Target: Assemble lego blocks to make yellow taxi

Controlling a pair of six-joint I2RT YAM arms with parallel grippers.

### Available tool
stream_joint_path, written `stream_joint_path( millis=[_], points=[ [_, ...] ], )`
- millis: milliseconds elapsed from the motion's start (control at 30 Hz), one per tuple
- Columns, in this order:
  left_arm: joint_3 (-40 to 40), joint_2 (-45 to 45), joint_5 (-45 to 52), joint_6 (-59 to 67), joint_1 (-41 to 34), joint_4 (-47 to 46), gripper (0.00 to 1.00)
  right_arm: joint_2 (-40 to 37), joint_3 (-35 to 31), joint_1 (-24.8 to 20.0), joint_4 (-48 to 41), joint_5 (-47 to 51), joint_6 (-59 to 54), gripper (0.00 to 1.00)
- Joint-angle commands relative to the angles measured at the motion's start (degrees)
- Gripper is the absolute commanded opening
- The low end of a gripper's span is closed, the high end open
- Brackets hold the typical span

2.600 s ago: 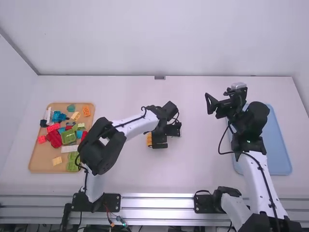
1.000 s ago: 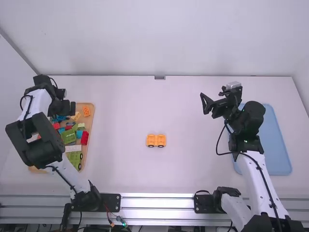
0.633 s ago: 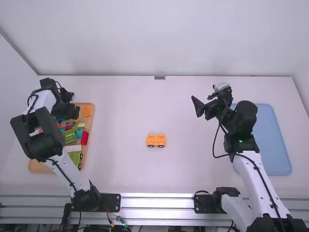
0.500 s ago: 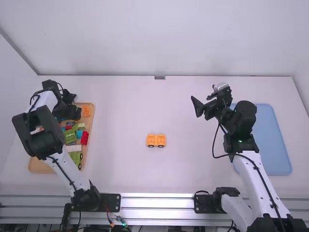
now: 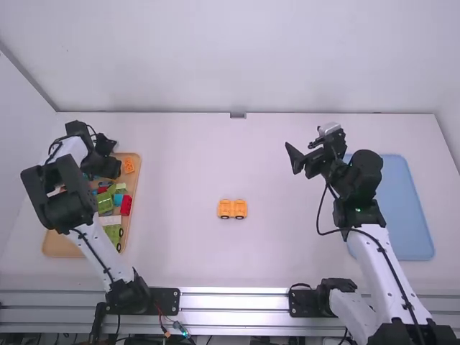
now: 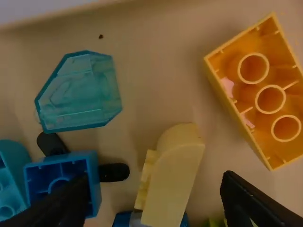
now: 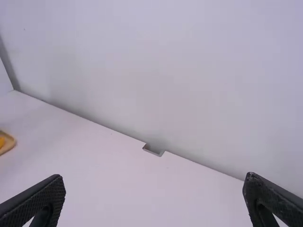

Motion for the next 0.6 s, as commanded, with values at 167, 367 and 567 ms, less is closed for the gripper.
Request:
stream_joint_path(
  millis=[167,367,567],
  points=[
    [-0.15,1.18,-3.34,-3.54,-0.04,3.39,0.84,-0.81,2.23,0.00,0.33,0.26,0.02,0.99],
    [1.03,1.18,-7.23,-6.60,-0.04,3.21,0.82,-0.81,2.23,0.00,0.33,0.26,0.00,0.99],
    [5.57,-0.57,-3.13,-6.36,-0.22,-3.45,0.82,-0.81,2.23,0.00,0.31,0.26,0.00,0.99]
  ],
)
